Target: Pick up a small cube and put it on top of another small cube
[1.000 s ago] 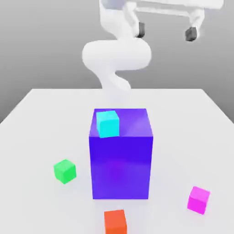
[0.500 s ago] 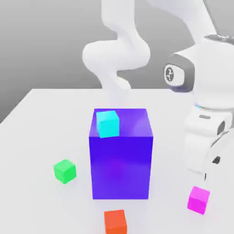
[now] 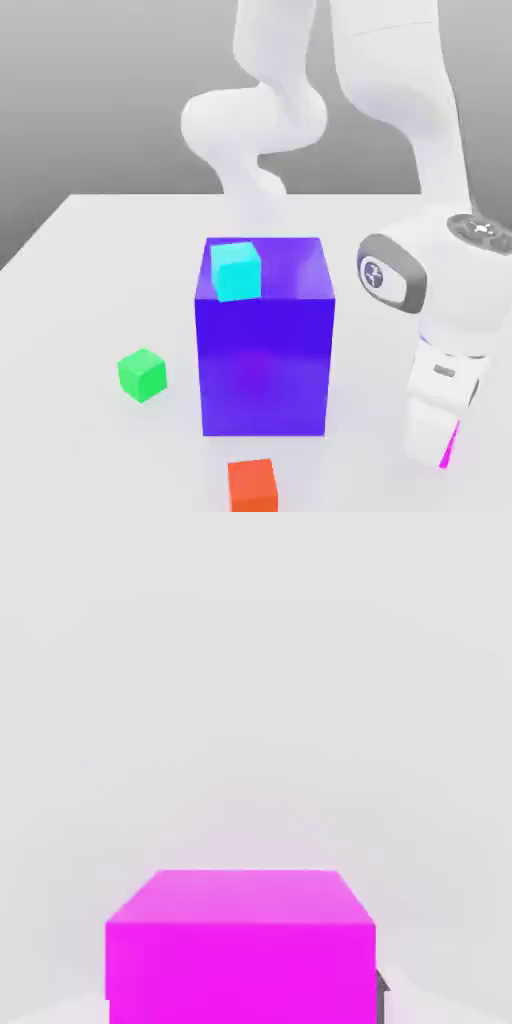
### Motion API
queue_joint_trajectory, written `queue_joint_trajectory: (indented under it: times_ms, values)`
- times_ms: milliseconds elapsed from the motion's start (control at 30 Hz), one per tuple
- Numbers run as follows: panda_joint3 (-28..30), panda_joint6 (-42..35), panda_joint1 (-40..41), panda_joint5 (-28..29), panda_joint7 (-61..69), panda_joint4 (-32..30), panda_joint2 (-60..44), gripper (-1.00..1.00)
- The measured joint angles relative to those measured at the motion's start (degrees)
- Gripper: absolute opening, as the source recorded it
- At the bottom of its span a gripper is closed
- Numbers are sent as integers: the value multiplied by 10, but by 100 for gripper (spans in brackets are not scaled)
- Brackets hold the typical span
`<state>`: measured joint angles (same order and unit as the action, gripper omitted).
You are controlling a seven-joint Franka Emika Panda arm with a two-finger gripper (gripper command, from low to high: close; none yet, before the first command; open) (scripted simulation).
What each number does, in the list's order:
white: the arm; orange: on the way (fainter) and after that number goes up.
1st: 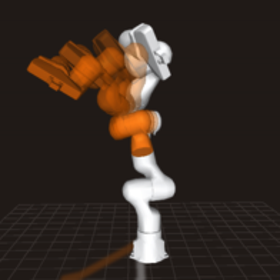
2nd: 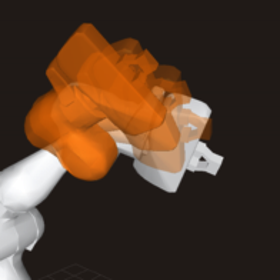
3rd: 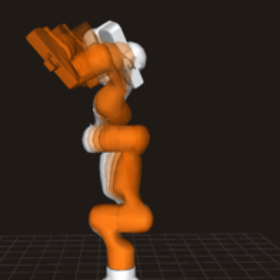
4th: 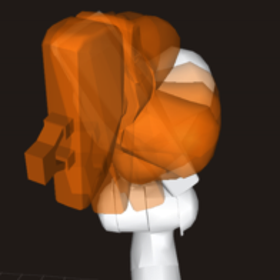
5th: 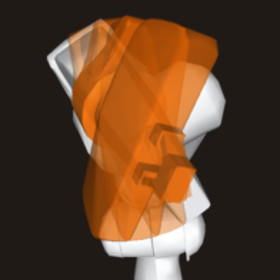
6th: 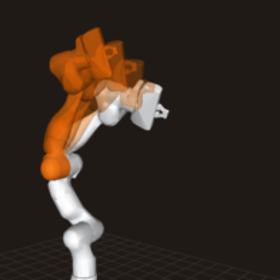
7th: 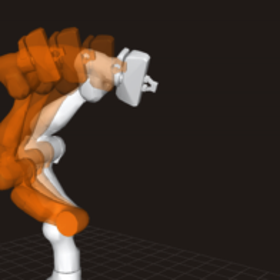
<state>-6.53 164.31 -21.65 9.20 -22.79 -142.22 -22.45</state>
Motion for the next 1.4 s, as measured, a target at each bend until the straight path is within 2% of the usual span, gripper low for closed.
queue_joint_trajectory:
  times_ms: [167,333,500,933,1067,1233,1267,1400]
  values:
    - [-26,-63,19,-38,24,-7,88,-100]
    - [33,-71,66,-73,-65,-23,164,-100]
    - [84,-76,165,-93,-183,-48,239,-100]
    - [170,-100,389,-47,-502,-224,365,-100]
    - [180,-70,424,-38,-543,-260,338,-100]
    - [182,25,409,-86,-512,-259,238,-100]
    - [177,42,409,-101,-502,-258,220,100]
    - [177,42,401,-101,-502,-258,220,100]
